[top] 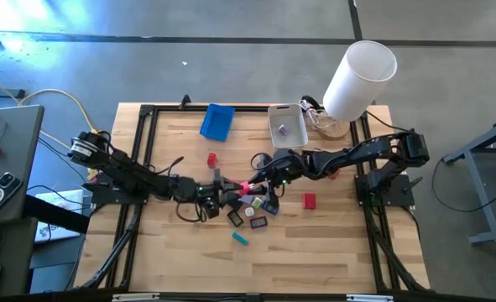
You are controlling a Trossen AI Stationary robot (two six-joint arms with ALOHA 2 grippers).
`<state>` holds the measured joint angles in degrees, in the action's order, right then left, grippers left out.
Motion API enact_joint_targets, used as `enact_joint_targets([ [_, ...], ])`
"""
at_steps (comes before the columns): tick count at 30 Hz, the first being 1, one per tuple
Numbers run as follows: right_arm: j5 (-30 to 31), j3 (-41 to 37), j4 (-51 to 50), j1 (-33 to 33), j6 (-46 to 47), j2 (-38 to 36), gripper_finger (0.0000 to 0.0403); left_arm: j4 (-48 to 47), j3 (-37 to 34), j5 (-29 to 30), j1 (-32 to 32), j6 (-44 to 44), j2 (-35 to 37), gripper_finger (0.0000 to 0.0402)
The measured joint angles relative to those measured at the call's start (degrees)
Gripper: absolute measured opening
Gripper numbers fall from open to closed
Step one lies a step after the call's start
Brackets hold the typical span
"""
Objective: Pick & Place Office items
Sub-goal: Put the right pink charger adapter into the white bin
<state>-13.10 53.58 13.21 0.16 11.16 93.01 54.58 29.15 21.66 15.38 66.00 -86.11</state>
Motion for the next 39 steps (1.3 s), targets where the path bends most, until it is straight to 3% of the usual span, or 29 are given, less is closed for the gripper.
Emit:
enact_joint_targets([
  [15,-0.6,0.0,4.8,0.0,-0.4,-0.1,0.0137,6.0,0.0,-0.1,-0.3,0.2,0.0,0.0210],
  [26,-0.8,0.0,5.1,0.0,-0.2,-0.1,0.0142,6.0,0.0,-0.1,-0.2,0.0,0.0,0.0148],
  [33,0.1,0.0,5.0,0.1,1.0,0.0,0.0167,5.3,0.0,0.7,0.7,-2.1,0.0,0.0145],
  [39,4.1,-0.1,3.3,0.3,0.9,-0.1,0.0209,5.9,0.0,7.6,3.1,-1.7,0.0,0.0145],
])
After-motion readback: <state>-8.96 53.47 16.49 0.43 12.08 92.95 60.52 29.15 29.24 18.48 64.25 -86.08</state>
